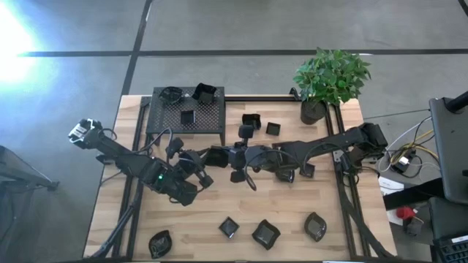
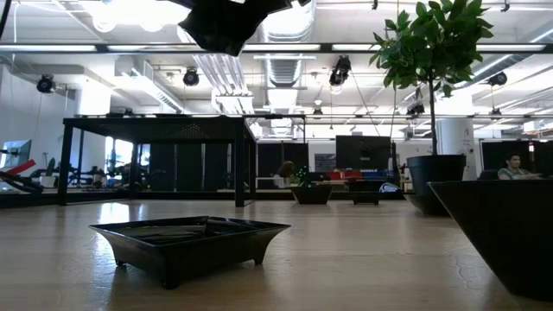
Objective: Pick & Place Mini shaped plates
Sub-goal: Stack the distorted square plate on top of the distorted square plate on the shelf
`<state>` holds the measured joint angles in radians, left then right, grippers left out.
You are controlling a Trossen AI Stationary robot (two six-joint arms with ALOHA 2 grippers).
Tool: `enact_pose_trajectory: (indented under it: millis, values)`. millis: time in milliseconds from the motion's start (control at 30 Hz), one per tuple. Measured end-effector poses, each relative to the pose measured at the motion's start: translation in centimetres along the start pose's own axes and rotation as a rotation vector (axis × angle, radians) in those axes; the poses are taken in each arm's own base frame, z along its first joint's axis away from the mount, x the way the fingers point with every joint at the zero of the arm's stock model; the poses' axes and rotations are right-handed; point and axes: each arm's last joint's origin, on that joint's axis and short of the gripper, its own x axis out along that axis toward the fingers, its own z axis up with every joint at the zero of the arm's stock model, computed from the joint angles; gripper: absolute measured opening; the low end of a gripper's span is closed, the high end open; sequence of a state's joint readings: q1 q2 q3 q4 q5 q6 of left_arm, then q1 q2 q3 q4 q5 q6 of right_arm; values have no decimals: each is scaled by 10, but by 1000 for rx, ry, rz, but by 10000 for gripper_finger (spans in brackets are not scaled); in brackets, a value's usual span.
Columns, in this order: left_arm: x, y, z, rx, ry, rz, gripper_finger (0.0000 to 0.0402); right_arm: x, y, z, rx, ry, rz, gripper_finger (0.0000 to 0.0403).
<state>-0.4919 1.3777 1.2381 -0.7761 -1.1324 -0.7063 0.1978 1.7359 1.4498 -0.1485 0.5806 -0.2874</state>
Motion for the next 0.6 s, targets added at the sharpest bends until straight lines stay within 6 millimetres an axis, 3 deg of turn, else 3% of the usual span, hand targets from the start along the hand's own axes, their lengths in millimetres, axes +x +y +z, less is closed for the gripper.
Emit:
enact_pose_trajectory:
  millis: [200, 600]
  values:
    - [0, 3, 4, 30, -6, 4, 72, 0, -2, 1, 17, 1, -32, 8]
    - [-18, 25, 28, 11, -2, -94, 76, -14, -36, 2, 57, 40, -105, 8]
